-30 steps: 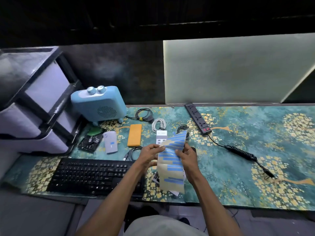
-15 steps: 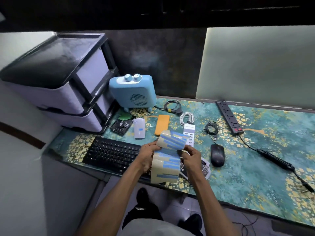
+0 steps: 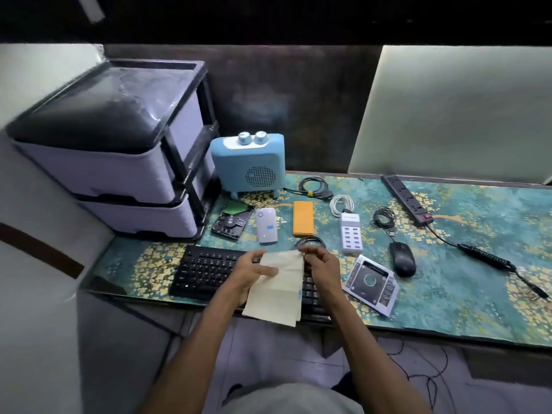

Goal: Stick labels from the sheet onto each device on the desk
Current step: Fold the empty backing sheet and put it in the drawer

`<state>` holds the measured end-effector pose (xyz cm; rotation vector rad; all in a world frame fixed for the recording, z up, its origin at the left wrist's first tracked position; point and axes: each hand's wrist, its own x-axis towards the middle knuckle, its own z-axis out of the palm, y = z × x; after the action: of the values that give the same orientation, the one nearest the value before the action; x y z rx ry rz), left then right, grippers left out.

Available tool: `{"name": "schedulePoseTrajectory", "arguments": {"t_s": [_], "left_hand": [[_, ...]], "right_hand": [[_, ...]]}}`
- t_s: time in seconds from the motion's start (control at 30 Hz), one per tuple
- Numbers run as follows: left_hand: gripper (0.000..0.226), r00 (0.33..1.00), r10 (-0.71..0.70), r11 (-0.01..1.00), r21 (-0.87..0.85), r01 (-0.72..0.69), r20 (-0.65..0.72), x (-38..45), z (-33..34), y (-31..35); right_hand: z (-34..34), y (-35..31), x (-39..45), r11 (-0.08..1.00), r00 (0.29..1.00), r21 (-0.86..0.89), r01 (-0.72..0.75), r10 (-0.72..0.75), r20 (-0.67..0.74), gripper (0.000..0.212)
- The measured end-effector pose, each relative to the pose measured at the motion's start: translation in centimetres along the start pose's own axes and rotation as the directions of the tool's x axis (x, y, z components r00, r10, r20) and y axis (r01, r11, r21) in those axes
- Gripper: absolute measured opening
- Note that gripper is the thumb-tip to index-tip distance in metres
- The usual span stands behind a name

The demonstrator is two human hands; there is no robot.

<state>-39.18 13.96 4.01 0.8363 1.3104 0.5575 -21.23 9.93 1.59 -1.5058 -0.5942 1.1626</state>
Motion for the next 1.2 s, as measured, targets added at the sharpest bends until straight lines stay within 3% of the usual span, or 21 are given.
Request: {"name": "schedulePoseTrajectory", "arguments": {"t_s": [0.07,0.13,0.2,0.27,0.37,0.43,0.57,0.67,0.83,0.93,1.13,1.2], "left_hand": [[0.068,0.988,0.101,0.995,-0.009,-0.103,-0.114,-0.2,-2.7,0.2],[0.072,0.964,0.173,0.983,-0.021,-0.181,-0.2,-0.3,-5.0,0.4],[0.07,0.945,0.23,0.969,-0.038,-0.245,-0.234,-0.9,-6.7,0.8],[0.058,0.919,0.282,0.949,-0.059,-0.309,-0.276,-2.0,-8.7,1.7],[0.029,0.829,0.294,0.937,-0.025,-0.347,-0.475,-3.1,-12.7,3.4],[0.014,0.776,0.232,0.932,-0.095,-0.351,-0.586,-3.1,-15.8,4.7],[0.028,0.871,0.077,0.777,-0.518,-0.357,-0.485,-3.3,-21.9,9.4],[0.032,0.911,0.065,0.684,-0.647,-0.337,-0.406,-4.0,-25.2,13.0],[0.052,0.893,0.073,0.618,-0.682,-0.39,-0.444,-3.9,-27.0,15.0],[0.052,0.916,0.058,0.544,-0.757,-0.363,-0.398,-4.6,-27.1,14.6],[0.055,0.864,0.162,0.463,-0.737,-0.493,-0.476,-7.4,-25.5,10.7],[0.057,0.833,0.087,0.405,-0.745,-0.53,-0.546,-6.8,-26.3,8.8]], "right_hand": [[2.7,-0.1,-1.6,0.99,0.992,0.082,-0.112,0.107,0.069,0.02],[5.0,0.0,-3.1,0.989,0.98,0.044,-0.144,0.136,0.146,0.032],[6.9,0.4,-4.2,0.997,0.98,-0.054,-0.05,0.059,0.192,0.053],[9.3,0.1,-5.4,0.994,0.977,-0.098,0.049,-0.027,0.213,0.059],[13.1,-2.1,-6.7,0.992,0.963,-0.037,0.124,-0.111,0.244,0.044],[15.1,-4.1,-7.0,0.979,0.942,-0.04,0.199,-0.18,0.285,0.032],[19.3,-8.1,-7.2,0.932,0.871,-0.075,0.355,-0.301,0.39,0.018],[22.4,-10.6,-7.6,0.901,0.82,-0.045,0.432,-0.372,0.436,0.016],[25.1,-12.7,-8.4,0.896,0.779,0.038,0.442,-0.405,0.479,0.016],[25.7,-13.7,-9.2,0.896,0.761,0.079,0.437,-0.416,0.497,0.016],[28.2,-17.2,-10.9,0.868,0.692,0.15,0.473,-0.472,0.546,0.015],[29.9,-18.2,-11.3,0.873,0.693,0.135,0.468,-0.457,0.557,0.013]]}}
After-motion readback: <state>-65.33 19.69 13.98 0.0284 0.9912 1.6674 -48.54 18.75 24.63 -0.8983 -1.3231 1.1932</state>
